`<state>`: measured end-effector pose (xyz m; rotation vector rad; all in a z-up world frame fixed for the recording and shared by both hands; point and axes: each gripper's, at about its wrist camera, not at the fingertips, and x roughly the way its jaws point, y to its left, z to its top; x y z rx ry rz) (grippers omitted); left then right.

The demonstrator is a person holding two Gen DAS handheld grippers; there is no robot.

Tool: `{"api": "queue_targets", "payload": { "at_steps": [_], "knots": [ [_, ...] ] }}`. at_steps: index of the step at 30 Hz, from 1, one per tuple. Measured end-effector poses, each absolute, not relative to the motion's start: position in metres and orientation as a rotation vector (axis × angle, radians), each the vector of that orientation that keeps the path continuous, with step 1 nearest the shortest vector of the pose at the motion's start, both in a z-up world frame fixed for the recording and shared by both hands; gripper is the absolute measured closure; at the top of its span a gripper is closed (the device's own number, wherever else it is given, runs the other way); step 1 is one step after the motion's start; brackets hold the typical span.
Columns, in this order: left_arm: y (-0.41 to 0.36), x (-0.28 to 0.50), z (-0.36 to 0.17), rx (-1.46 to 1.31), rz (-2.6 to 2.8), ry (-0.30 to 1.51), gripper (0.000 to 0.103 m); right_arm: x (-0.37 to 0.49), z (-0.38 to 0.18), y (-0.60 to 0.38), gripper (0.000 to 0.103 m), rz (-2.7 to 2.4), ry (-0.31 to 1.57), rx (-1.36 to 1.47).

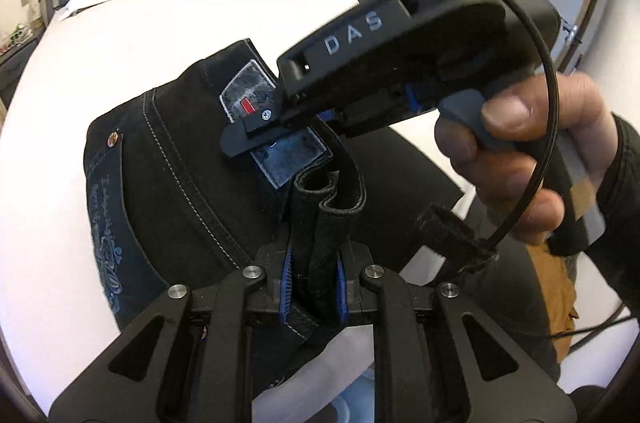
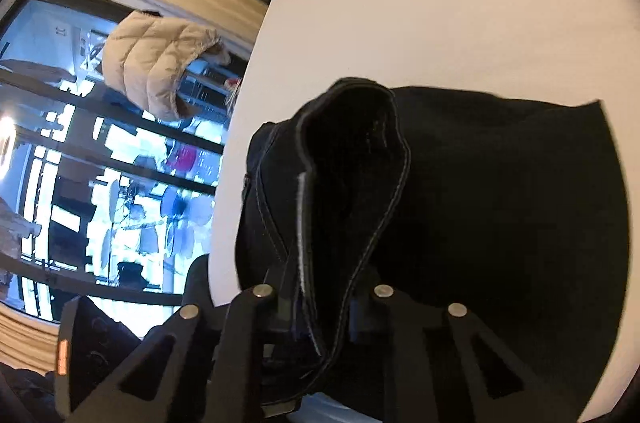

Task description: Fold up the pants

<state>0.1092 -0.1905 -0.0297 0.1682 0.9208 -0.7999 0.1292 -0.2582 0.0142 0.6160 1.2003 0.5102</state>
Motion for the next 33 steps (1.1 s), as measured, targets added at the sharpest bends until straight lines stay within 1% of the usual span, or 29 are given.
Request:
{"api": "queue_targets", "payload": {
  "at_steps": [5,10,15,18,21,23,25,27,28,29,30,31,33],
  "knots": [
    [-0.242,0.117,-0.026,0.197,-0.876,0.918,0.088,0.122,0.017,-0.299,0.085,0.450,1.149,0.654],
    [-0.293,0.124,-0.028,0.229,-0.930,0.919,0.088,0.122,0.011,-0.339,0.086,0.396,1.148,0.670],
    [-0.325,0.138,-0.038,0.250,-0.945,0.942,0.088,0.125,-0.008,-0.370,0.086,0.368,1.174,0.680],
    [-0.331,0.146,-0.042,0.263,-0.944,0.951,0.088,0.126,-0.020,-0.379,0.086,0.370,1.188,0.696],
    [-0.344,0.151,-0.055,0.281,-0.936,0.979,0.087,0.128,-0.036,-0.387,0.086,0.375,1.203,0.726],
    [-0.358,0.148,-0.068,0.277,-0.938,1.014,0.085,0.127,-0.049,-0.391,0.085,0.386,1.204,0.765],
    [-0.354,0.151,-0.069,0.237,-0.967,1.027,0.077,0.121,-0.054,-0.397,0.083,0.399,1.186,0.842],
    [-0.342,0.154,-0.058,0.181,-1.018,1.056,0.073,0.114,-0.049,-0.402,0.076,0.381,1.165,0.854],
    [-0.334,0.152,-0.051,0.145,-1.041,1.064,0.073,0.110,-0.044,-0.405,0.071,0.361,1.153,0.844],
    [-0.325,0.150,-0.045,0.110,-1.060,1.064,0.071,0.106,-0.037,-0.409,0.071,0.326,1.142,0.827],
    [-0.314,0.149,-0.040,0.081,-1.072,1.061,0.057,0.101,-0.028,-0.411,0.071,0.290,1.133,0.802],
    [-0.301,0.149,-0.035,0.055,-1.066,1.054,0.040,0.098,-0.020,-0.414,0.070,0.254,1.126,0.772],
    [-0.275,0.151,-0.028,-0.004,-1.039,1.018,0.038,0.088,0.003,-0.413,0.070,0.231,1.092,0.733]
  ]
}}
